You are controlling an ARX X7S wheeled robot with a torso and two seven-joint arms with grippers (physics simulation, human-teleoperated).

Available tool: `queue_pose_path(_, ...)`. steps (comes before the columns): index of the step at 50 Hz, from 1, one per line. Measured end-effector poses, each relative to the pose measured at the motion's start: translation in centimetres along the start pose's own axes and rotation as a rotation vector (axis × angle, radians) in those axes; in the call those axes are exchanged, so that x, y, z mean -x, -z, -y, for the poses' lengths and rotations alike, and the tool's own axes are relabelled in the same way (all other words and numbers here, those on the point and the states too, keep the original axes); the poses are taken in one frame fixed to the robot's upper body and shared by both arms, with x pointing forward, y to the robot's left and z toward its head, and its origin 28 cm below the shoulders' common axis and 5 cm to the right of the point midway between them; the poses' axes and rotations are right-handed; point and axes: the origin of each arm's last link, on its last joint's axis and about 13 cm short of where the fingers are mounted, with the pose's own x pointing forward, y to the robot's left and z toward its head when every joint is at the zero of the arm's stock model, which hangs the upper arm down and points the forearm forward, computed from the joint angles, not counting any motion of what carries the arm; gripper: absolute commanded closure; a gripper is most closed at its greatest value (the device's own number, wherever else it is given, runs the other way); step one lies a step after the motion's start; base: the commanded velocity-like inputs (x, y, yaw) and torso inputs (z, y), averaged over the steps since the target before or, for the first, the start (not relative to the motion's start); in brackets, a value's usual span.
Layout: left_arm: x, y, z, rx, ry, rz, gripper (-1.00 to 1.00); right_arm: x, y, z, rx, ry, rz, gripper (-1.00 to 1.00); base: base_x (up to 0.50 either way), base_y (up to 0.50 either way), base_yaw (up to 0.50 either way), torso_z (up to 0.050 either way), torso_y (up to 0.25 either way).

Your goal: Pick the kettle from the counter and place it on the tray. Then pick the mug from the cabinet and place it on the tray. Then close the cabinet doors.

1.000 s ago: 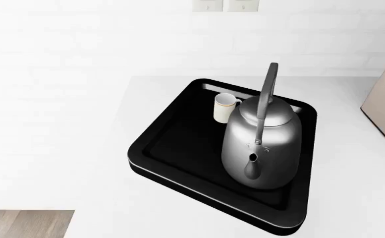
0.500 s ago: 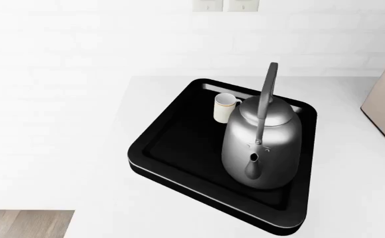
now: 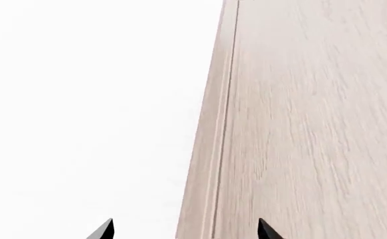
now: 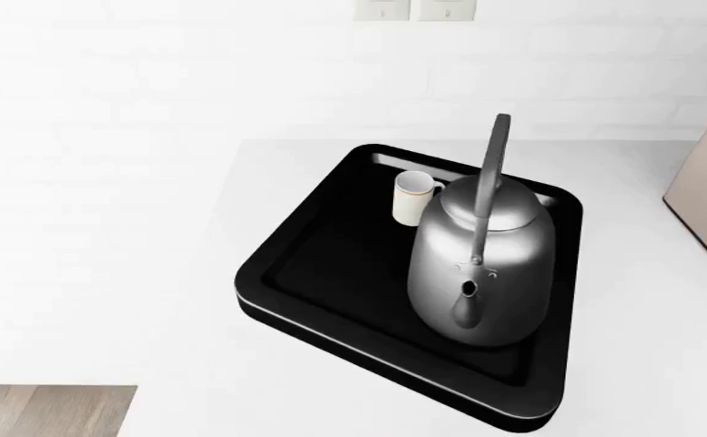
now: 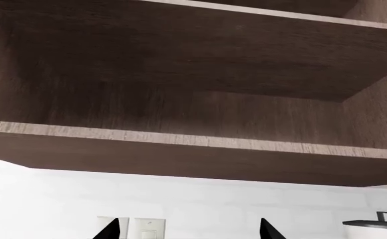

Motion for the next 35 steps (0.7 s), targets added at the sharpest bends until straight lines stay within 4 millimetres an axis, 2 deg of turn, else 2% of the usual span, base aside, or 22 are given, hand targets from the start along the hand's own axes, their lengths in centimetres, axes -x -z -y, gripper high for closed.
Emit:
queue_pose_path(19, -3.0, -1.6, 4.8, 0.112, 0.079, -0.036, -1.00, 0.3, -0.7, 0.4, -0.005, 0.000, -0.002, -1.00, 0.00, 0.00, 0.00, 0.001, 0.002)
queue_pose_path(35, -3.5, -1.3, 6.7, 0.096, 0.104, -0.077, -1.00, 0.7, -1.7, 0.8, 0.004, -0.008, 0.013, -1.00, 0.00, 0.00, 0.00, 0.000, 0.001)
